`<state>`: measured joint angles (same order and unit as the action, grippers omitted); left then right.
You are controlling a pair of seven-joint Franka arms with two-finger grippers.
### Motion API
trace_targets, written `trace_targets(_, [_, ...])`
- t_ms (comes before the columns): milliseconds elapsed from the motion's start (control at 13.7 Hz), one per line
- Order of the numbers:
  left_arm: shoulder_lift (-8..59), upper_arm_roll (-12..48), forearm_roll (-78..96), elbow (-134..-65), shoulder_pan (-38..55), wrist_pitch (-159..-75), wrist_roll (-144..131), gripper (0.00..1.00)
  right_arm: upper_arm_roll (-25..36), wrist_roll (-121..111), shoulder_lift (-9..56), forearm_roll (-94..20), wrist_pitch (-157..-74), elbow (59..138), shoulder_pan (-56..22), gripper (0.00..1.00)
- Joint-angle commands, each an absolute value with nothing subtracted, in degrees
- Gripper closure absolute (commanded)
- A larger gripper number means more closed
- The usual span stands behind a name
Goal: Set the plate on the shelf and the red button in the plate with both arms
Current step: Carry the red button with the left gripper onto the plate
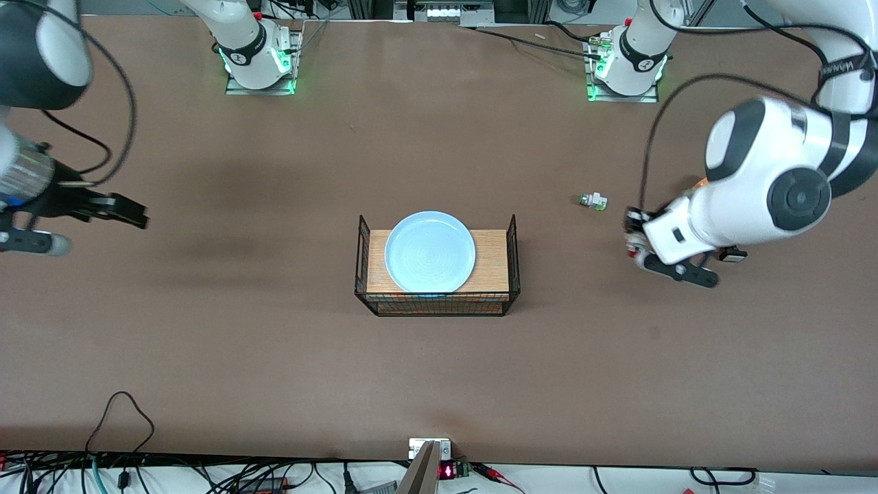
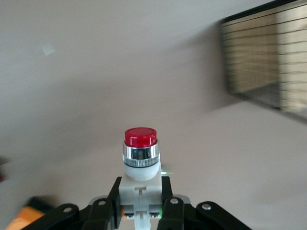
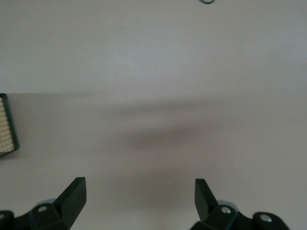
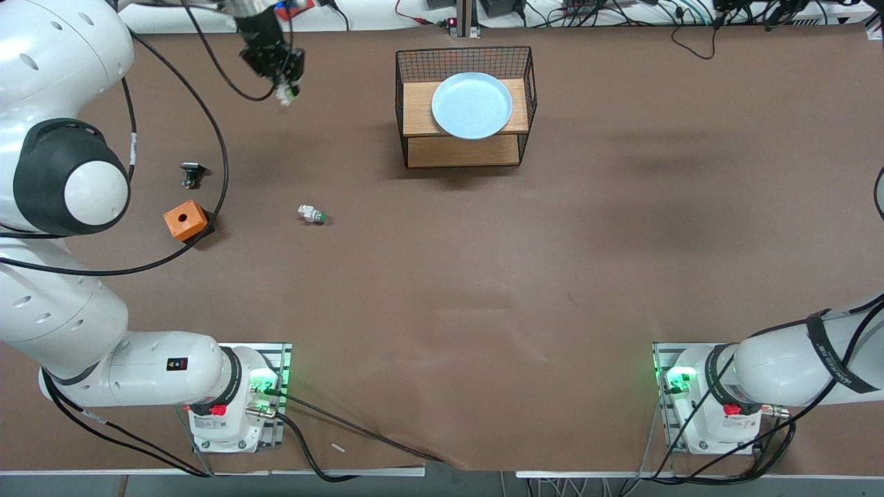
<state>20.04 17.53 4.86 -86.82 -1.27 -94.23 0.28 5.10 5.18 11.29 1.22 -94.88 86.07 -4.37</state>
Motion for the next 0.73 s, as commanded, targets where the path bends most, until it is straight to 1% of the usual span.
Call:
trace_targets(0, [23.3,19.3,10.3,-81.5,4.5,-92.6,-7.5,0.9,6.0,2.5,9.2,0.9,-91.6,86.6,-3.4,0.0])
trace_targets(73, [24.7,19.2,12.2,-78.7,8.2,-93.9,-10.8,0.9,6.0,2.5,7.7,0.8,-92.0,88.4,-3.5,0.0])
trace_targets(146, [26.9,19.2,12.4,-75.9,11.1,-95.7,-14.0,0.9,6.0,2.5,5.7,0.9,-94.3,91.8,-3.6,0.0])
trace_targets(291, [31.9,19.1,12.5,-71.6,16.9,-102.5,-19.8,0.9,6.0,1.6,1.2,1.3,-100.2,99.1,-3.5,0.0])
trace_targets(437, [35.3,19.1,12.4,-70.7,19.8,-110.0,-23.1,0.9,5.9,1.4,1.1,1.2,-97.6,97.7,-3.4,0.0])
trace_targets(510, [36.5,18.9,12.0,-70.8,21.3,-112.3,-23.3,0.9,5.9,1.8,1.1,0.8,-95.6,96.6,-3.5,0.0])
trace_targets(656, [39.6,18.0,9.5,-71.1,23.5,-115.4,-23.5,0.9,5.7,1.1,1.3,0.9,-94.3,95.1,-3.6,0.0])
